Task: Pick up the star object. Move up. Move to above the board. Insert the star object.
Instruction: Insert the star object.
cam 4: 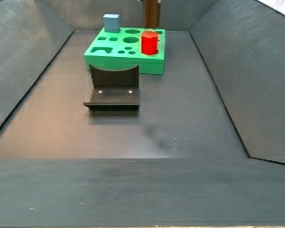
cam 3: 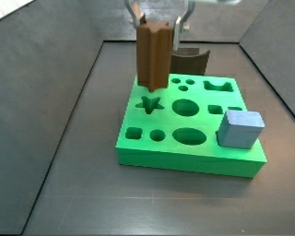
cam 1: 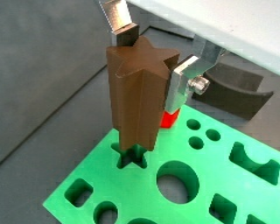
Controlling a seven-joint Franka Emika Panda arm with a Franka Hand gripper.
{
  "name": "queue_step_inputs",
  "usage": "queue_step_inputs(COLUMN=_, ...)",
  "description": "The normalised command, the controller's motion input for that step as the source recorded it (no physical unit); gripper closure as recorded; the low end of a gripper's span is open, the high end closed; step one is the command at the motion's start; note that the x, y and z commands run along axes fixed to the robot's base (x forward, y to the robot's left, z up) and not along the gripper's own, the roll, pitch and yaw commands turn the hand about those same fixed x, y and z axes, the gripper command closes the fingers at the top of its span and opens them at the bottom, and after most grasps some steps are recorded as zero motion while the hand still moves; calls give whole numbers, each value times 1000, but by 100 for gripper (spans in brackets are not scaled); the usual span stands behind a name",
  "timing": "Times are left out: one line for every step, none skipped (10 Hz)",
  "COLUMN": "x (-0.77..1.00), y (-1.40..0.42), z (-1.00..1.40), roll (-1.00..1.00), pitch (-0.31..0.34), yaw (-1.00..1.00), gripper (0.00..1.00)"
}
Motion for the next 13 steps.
queue_step_inputs(x=43, y=0, z=-257, roll=71, pitch=-36, yaw=-111, gripper=100)
queue_step_inputs(x=-37, y=0, z=0, roll=0, pitch=0, yaw=0, gripper=100)
queue_step_inputs(x=0, y=0, z=-274, roll=71, pitch=-3, yaw=-14, gripper=100)
queue_step_inputs(x=11, y=0, z=-451, roll=137, pitch=-26, yaw=-63, gripper=100)
queue_step_inputs(x=29, y=0, z=-523, roll=163, pitch=-37, yaw=-49, gripper=100)
queue_step_inputs(x=0, y=0, z=-506, roll=149, pitch=-53, yaw=-63, gripper=100)
queue_step_inputs(x=0, y=0, z=-477, roll=140, pitch=-51, yaw=-17, gripper=100)
queue_step_inputs(x=0, y=0, z=-440, roll=116, pitch=-53, yaw=0, gripper=100)
queue_step_inputs(x=0, y=0, z=-420, roll=100, pitch=-53, yaw=0, gripper=100)
queue_step_inputs(x=0, y=-26, z=-366, roll=74, pitch=-53, yaw=0, gripper=100)
queue_step_inputs(x=71, y=-146, z=-486, roll=14, pitch=-124, yaw=-11, gripper=100)
queue_step_inputs(x=46, y=-154, z=-569, roll=9, pitch=-181, yaw=-46, gripper=100)
queue_step_inputs(x=0, y=-137, z=-657, roll=23, pitch=-234, yaw=-66, gripper=100)
